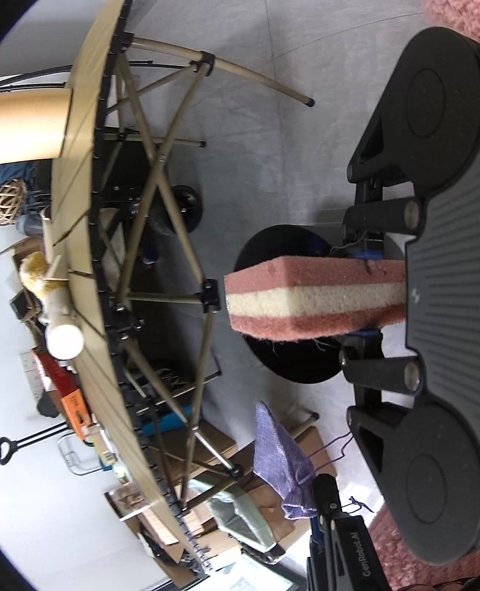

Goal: Collect trash
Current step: 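Carry the pouch and sponge with both tools over the black bin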

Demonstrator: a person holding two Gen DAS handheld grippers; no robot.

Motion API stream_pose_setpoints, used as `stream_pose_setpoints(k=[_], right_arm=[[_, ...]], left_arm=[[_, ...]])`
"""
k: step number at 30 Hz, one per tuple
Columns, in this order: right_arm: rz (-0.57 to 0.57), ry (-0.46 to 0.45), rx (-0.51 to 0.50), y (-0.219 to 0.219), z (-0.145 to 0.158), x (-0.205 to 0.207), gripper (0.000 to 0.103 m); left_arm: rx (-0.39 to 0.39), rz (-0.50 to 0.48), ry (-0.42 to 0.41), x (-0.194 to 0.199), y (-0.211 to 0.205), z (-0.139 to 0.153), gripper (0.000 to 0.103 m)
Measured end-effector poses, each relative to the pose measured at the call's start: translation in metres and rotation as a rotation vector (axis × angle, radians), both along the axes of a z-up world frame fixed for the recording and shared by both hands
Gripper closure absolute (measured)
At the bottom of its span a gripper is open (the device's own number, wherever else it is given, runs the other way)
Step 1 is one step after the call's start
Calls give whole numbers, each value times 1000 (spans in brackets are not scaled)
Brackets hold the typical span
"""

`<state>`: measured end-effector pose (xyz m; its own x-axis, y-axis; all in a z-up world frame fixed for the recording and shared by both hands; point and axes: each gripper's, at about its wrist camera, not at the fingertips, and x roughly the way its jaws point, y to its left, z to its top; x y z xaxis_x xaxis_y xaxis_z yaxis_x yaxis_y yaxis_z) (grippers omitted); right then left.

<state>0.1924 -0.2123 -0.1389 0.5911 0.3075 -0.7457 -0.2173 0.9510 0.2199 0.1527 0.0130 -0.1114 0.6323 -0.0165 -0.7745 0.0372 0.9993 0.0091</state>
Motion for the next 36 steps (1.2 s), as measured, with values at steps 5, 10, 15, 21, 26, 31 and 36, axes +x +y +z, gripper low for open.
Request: stream_pose_setpoints(k=[5,10,15,21,26,31,36], right_arm=[[3,39,-20,2,-10,2,73],[5,72,-43,3,-20,5,73],[-2,95,-56,3,-27,9,73],[-18,116,-61,1,-34,16,73],[-39,119,-62,-5,-35,20,73],[-72,117,-56,-13,-35,25,73],[-100,116,-58,-22,-36,33,72]], left_arm=[[-8,16,41,6,5,-12,84],[-24,32,89,12,12,-27,84],[-37,43,129,17,17,-36,84],[-49,44,171,23,20,-46,84],[-58,39,184,27,16,-47,84],[-56,-3,180,36,1,-45,84],[-56,-48,172,51,-18,-44,84]])
